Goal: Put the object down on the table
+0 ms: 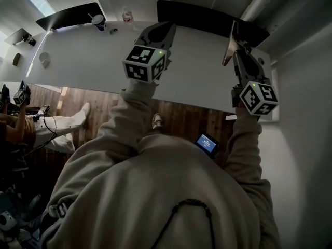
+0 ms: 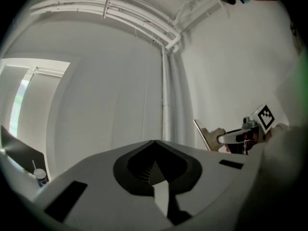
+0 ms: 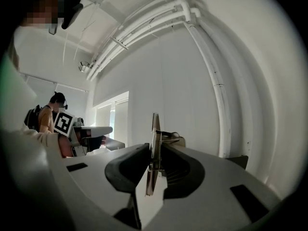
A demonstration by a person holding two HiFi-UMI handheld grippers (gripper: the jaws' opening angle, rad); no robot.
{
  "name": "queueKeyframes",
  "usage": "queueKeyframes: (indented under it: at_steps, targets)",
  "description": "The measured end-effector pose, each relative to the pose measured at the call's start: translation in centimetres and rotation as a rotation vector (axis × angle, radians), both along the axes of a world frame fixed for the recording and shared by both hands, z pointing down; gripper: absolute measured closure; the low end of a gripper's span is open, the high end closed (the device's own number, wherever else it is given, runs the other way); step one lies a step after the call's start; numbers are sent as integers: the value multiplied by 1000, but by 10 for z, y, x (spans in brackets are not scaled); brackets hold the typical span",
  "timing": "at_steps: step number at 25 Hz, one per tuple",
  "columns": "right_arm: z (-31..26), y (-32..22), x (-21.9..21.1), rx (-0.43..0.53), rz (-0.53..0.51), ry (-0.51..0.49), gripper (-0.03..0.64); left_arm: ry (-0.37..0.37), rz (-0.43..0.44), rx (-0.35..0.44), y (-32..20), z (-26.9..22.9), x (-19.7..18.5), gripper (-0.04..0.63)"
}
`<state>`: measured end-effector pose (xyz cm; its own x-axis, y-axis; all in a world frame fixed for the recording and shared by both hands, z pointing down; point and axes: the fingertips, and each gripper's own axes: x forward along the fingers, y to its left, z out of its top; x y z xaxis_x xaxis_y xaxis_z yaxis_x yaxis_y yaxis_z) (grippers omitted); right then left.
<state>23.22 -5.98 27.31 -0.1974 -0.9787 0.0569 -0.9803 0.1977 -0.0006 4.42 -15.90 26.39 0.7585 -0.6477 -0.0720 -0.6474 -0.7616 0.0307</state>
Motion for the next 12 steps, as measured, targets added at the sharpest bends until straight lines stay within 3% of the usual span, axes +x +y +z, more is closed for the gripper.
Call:
queueKeyframes:
  at_steps: [7,12]
  targets:
    - [-15,-113,5,-16,6,27,522,-35,38,-7,-105,5,22,591]
    - [-29,-159,28,-18,47,10,522,-61,61,-10,-150,2,50,591]
